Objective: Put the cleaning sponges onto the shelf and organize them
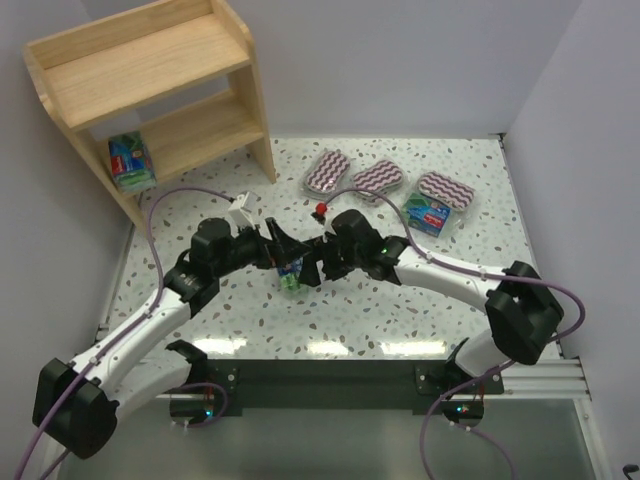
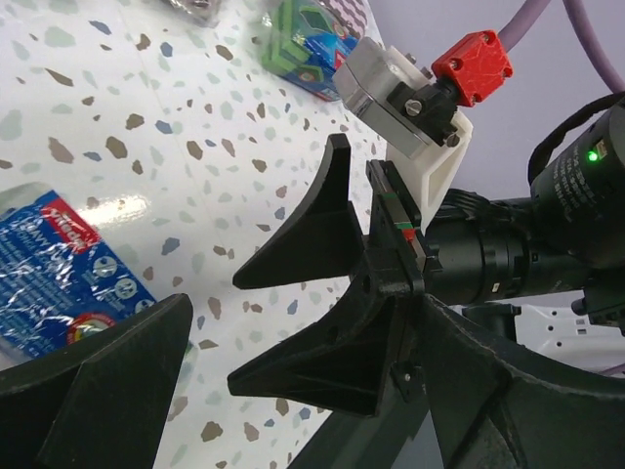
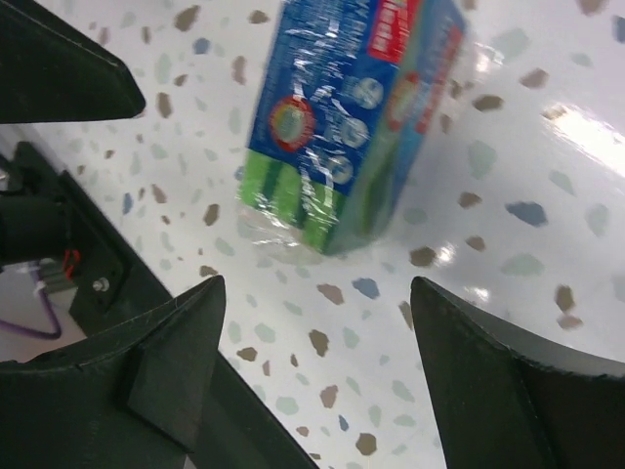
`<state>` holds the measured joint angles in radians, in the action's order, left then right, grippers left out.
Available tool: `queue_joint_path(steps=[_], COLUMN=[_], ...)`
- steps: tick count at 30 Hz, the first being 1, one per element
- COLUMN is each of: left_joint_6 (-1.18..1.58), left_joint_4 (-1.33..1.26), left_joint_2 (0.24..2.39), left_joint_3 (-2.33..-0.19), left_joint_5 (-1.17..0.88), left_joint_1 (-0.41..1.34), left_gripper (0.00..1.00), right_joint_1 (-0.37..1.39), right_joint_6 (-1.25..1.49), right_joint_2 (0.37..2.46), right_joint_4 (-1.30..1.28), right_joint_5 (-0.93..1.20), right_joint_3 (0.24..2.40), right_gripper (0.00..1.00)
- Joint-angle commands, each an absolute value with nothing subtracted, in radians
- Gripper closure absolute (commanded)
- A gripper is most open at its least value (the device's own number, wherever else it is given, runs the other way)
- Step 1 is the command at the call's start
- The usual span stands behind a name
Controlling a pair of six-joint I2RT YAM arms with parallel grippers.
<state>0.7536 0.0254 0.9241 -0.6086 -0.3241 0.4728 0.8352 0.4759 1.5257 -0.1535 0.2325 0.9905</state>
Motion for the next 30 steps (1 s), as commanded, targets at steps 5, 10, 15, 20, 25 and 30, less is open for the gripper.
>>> queue_joint_path(steps=[5, 10, 15, 20, 25, 30], left_joint_6=[0.725, 0.768, 0.824, 0.767, 0.736, 0.687], left_joint_4=[0.272, 0.181, -0.009, 0.091, 0.015, 0.066], left_joint_2=[1.011, 0.964, 0.874, 0.936, 1.000, 1.114], left_joint_3=[-0.480, -0.436, -0.429, -0.474, -0.442, -0.477], left_joint_5=[0.113, 0.028, -0.126, -0.115, -0.135, -0.028], left_joint_1=[0.394, 0.393, 0.394, 0.394, 0.396, 0.403], left_gripper=[0.25, 0.25, 0.26, 0.26, 0.26, 0.28], right_joint_1=[0.660, 0.643, 0.643, 0.643, 0.643, 0.644], right_joint_6=[0.583, 0.470, 0.451, 0.468, 0.480, 0.480], right_joint_2=[1.168, 1.196, 1.207, 1.207, 1.221, 1.216], right_joint_4=[-0.429, -0.581, -0.558, -0.538, -0.522, -0.525], right_joint_5=[-0.201, -0.170, -0.087, -0.100, -0.081, -0.080], right_joint_3=[0.970, 1.029, 1.002, 0.996, 0.985, 0.980], right_gripper=[0.16, 0.15, 0.15, 0.14, 0.14, 0.14])
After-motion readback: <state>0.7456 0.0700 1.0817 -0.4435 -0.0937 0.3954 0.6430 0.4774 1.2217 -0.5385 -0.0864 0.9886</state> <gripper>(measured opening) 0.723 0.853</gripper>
